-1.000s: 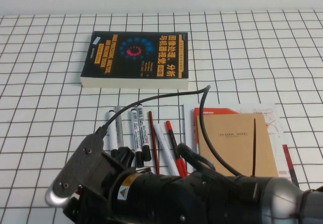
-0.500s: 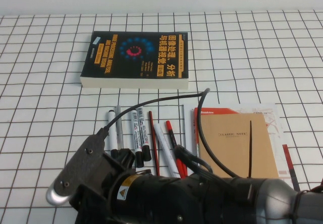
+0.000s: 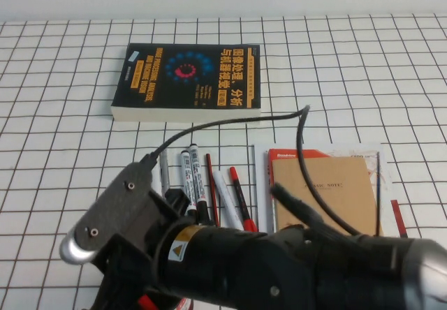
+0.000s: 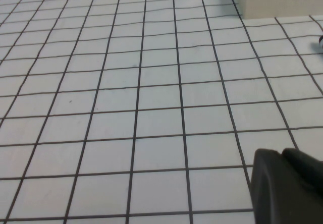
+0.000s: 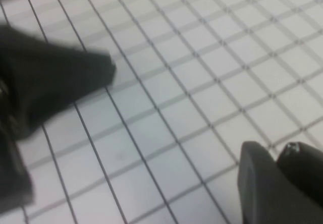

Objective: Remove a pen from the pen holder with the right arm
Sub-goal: 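Take a marker out of the pen holder and lay it on the table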

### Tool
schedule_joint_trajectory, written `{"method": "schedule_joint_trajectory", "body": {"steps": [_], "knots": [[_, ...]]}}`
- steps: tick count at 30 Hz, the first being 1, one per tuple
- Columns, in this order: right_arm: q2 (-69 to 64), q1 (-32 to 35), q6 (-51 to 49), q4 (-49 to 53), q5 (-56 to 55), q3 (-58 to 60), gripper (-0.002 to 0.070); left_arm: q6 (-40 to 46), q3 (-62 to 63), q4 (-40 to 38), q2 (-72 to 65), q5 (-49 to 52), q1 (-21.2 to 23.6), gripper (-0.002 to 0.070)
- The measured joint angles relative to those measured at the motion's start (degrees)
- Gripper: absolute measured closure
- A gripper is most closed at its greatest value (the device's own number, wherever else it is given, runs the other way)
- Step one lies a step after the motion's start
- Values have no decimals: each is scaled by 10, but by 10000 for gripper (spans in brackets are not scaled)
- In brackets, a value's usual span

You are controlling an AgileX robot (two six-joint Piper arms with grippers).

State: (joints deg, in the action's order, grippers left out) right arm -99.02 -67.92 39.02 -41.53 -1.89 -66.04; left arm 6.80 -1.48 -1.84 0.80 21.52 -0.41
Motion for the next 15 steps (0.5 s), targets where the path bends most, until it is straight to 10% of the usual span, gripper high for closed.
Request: {"method": "schedule_joint_trajectory", "body": {"steps": [15], "knots": [[146, 79, -16, -8, 45, -14, 606, 0, 0, 0, 0, 0, 0, 679]]}}
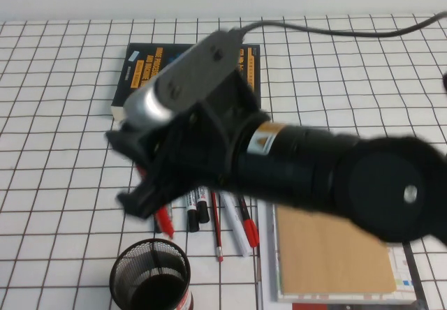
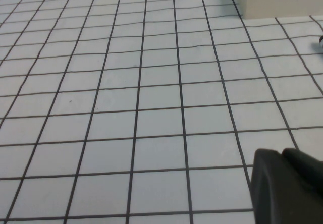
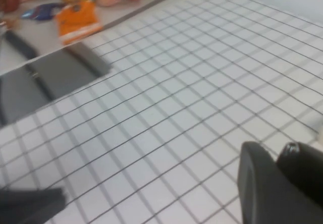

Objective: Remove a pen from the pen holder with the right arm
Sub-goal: 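Take a marker out of the pen holder and lay it on the table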

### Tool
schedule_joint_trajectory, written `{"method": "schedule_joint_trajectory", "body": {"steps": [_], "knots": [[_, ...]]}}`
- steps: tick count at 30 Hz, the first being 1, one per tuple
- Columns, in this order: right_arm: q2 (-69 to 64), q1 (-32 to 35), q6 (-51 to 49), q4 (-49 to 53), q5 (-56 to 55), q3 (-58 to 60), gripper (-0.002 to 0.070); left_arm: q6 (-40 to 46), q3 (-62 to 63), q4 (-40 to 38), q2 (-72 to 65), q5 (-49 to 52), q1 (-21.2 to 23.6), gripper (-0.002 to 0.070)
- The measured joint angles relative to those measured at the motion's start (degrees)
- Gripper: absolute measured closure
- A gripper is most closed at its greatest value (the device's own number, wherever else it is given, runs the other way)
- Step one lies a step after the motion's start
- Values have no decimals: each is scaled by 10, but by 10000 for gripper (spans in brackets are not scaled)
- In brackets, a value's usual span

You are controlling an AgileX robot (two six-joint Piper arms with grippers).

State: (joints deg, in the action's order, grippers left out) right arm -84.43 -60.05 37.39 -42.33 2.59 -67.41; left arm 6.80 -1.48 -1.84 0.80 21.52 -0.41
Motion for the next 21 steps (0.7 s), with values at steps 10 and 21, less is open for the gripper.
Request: {"method": "schedule_joint_trajectory", "body": {"steps": [10, 21], "knots": [[-53, 139, -255, 105, 158, -92, 606, 0, 0, 0, 0, 0, 0, 679], [-212, 163, -455, 211, 291, -217, 606, 0, 0, 0, 0, 0, 0, 679]]}}
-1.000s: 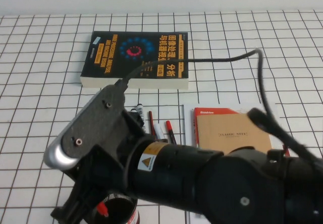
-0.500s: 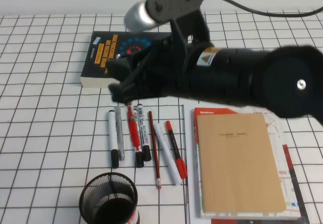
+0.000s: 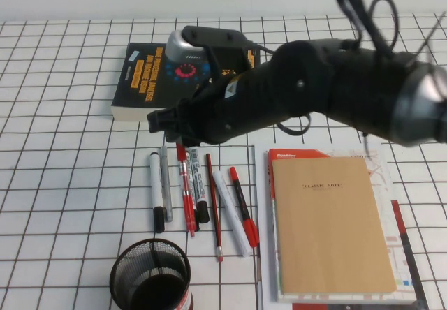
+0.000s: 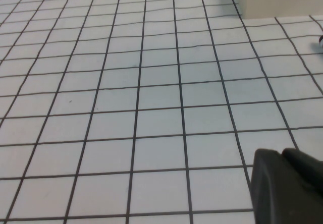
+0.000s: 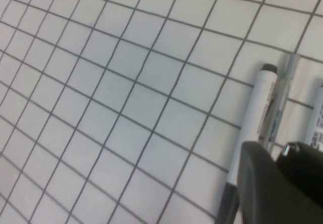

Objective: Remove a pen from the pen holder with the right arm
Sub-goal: 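Take a marker out of the pen holder and lay it on the table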

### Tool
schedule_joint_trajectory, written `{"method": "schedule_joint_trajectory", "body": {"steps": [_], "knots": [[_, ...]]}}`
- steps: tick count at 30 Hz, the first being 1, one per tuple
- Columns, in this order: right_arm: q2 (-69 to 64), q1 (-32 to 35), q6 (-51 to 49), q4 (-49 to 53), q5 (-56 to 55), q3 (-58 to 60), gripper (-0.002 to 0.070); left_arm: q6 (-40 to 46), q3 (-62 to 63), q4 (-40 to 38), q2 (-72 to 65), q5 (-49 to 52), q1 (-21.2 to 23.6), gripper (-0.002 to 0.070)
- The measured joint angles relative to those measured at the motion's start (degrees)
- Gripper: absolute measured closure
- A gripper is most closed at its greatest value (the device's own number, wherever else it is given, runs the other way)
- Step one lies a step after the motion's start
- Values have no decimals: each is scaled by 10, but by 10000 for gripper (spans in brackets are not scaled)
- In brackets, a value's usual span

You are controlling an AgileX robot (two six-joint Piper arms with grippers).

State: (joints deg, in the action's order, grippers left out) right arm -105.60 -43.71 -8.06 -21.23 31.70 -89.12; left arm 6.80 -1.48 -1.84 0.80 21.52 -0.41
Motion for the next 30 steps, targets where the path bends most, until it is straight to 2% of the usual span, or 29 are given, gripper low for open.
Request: {"method": "schedule_joint_trajectory", "body": {"steps": [7, 18, 26, 29, 30], "knots": [[-110, 17, -6, 4, 9, -101, 606, 0, 0, 0, 0, 0, 0, 679], [-254, 45, -7, -11, 80, -253, 606, 0, 0, 0, 0, 0, 0, 679], [-300, 55, -8, -25, 84, -289, 606, 0, 0, 0, 0, 0, 0, 679], [-301, 55, -8, -26, 84, -289, 567, 0, 0, 0, 0, 0, 0, 679], [-301, 55, -8, -26, 84, -289, 526, 0, 0, 0, 0, 0, 0, 679]]}}
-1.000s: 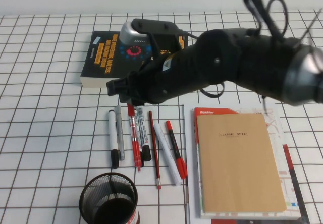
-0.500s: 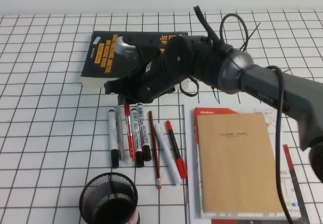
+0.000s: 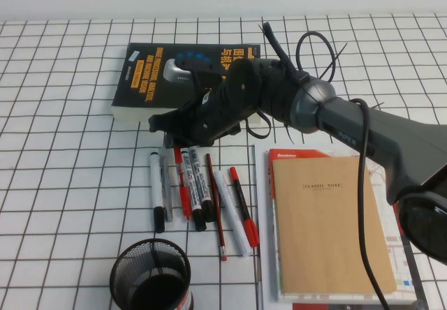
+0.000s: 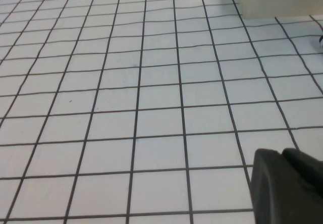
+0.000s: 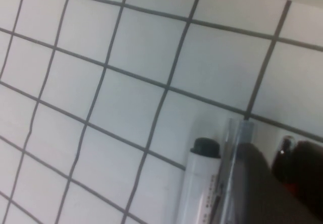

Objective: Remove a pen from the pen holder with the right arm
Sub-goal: 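Take a marker out of the pen holder and lay it on the table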

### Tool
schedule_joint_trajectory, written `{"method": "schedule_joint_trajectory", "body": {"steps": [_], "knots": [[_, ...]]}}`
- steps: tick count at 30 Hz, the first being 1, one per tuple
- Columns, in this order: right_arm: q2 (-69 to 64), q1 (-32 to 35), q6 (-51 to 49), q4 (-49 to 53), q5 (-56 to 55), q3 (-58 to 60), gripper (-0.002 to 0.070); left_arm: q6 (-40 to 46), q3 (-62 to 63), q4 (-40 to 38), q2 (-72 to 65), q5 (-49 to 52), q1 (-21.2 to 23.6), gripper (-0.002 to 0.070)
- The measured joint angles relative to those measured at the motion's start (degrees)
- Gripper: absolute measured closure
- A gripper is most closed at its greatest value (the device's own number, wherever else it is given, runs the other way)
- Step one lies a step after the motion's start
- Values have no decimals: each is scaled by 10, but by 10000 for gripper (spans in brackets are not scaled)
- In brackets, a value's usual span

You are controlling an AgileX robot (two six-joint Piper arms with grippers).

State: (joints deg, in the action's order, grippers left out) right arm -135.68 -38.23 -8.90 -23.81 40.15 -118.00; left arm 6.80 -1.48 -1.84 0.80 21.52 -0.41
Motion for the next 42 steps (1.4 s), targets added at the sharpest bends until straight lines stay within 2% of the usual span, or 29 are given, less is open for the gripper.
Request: {"method": "schedule_joint_trajectory", "body": {"steps": [4, 7, 11, 14, 16, 19, 22, 31, 37, 42], "knots": [[0, 1, 0, 0, -1, 0, 392, 0, 0, 0, 0, 0, 0, 679], [0, 1, 0, 0, 0, 0, 356, 0, 0, 0, 0, 0, 0, 679], [10, 0, 0, 5, 17, 0, 350, 0, 0, 0, 0, 0, 0, 679], [47, -3, 1, 17, 41, 12, 397, 0, 0, 0, 0, 0, 0, 679], [85, -9, 8, 30, 51, 36, 461, 0, 0, 0, 0, 0, 0, 679], [167, -23, 14, 66, 52, 97, 598, 0, 0, 0, 0, 0, 0, 679], [250, -36, 14, 107, 53, 172, 666, 0, 0, 0, 0, 0, 0, 679], [478, -39, 14, 181, 99, 375, 690, 0, 0, 0, 0, 0, 0, 679], [595, -39, 14, 190, 164, 462, 690, 0, 0, 0, 0, 0, 0, 679], [636, -39, 14, 189, 251, 483, 690, 0, 0, 0, 0, 0, 0, 679]]}}
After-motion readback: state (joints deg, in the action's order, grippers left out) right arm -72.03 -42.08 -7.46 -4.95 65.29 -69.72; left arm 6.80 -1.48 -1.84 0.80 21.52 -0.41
